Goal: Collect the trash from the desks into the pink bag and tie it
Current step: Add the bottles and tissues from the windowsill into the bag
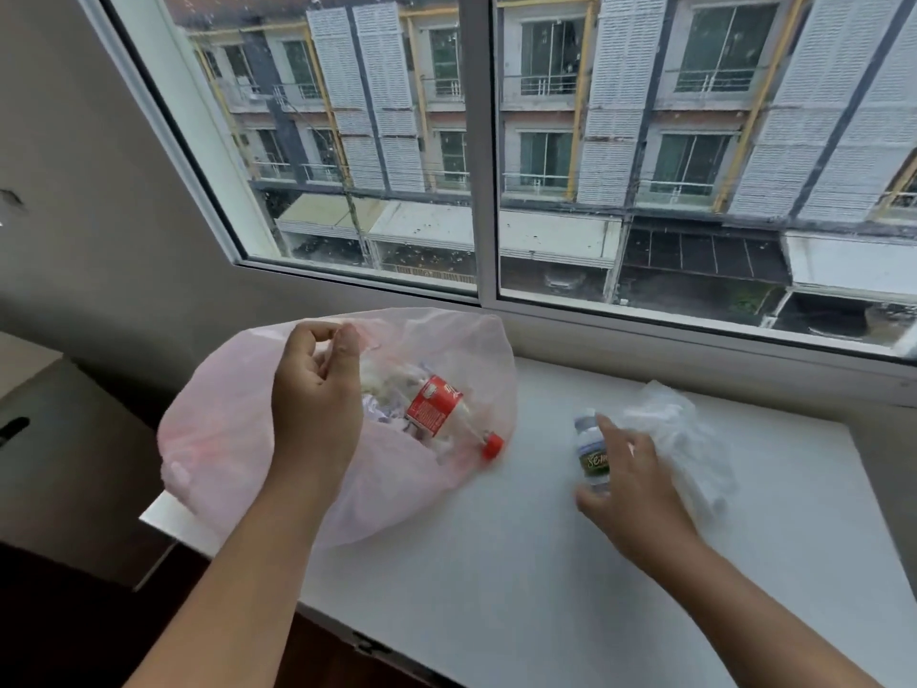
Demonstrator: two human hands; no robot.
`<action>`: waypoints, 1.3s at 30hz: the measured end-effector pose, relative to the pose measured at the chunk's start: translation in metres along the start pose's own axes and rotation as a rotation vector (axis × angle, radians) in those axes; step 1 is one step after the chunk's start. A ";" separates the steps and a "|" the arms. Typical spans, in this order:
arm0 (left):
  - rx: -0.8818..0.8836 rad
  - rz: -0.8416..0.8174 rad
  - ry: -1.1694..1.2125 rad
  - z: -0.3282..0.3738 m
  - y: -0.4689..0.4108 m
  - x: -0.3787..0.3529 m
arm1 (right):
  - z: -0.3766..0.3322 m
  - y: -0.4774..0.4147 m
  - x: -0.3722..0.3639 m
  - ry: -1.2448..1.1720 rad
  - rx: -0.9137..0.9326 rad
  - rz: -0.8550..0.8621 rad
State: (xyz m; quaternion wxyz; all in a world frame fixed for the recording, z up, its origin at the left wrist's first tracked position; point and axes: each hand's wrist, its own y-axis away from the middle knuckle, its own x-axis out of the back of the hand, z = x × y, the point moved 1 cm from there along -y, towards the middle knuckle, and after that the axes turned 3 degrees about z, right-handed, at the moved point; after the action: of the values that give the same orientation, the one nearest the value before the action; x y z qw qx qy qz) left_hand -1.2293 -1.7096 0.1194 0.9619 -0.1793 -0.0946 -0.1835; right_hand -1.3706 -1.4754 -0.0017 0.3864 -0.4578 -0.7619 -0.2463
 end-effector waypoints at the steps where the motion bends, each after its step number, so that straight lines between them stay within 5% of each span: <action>1: 0.004 0.002 0.003 0.001 0.000 0.004 | -0.013 -0.003 0.001 -0.084 0.074 -0.002; 6: 0.008 0.035 -0.021 0.008 -0.002 0.026 | -0.107 -0.021 0.001 -0.194 0.474 -0.134; 11: 0.014 0.060 -0.005 0.022 -0.006 0.045 | -0.190 -0.035 -0.029 -0.012 0.809 -0.182; 19: 0.024 0.069 0.020 0.023 -0.004 0.059 | -0.227 -0.053 -0.098 0.078 0.848 -0.192; 26: 0.014 0.051 0.017 0.024 -0.003 0.043 | -0.194 -0.048 -0.070 0.014 0.853 -0.068; 29: -0.021 0.059 -0.038 0.017 -0.002 0.029 | -0.148 -0.043 -0.048 -0.106 0.782 0.135; 32: -0.038 0.030 -0.087 0.010 0.004 0.017 | -0.088 -0.046 -0.022 0.018 0.531 0.410; 36: -0.025 0.011 -0.123 0.003 0.009 0.007 | -0.003 -0.046 0.008 0.421 0.001 0.075; 39: -0.006 0.000 -0.126 -0.001 0.012 0.001 | 0.043 -0.049 0.015 0.450 -0.195 -0.163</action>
State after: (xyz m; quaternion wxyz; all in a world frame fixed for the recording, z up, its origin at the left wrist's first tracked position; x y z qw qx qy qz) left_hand -1.2235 -1.6998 0.1146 0.9534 -0.1933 -0.1546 -0.1722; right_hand -1.4341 -1.4589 -0.0157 0.4792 -0.3635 -0.6637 -0.4446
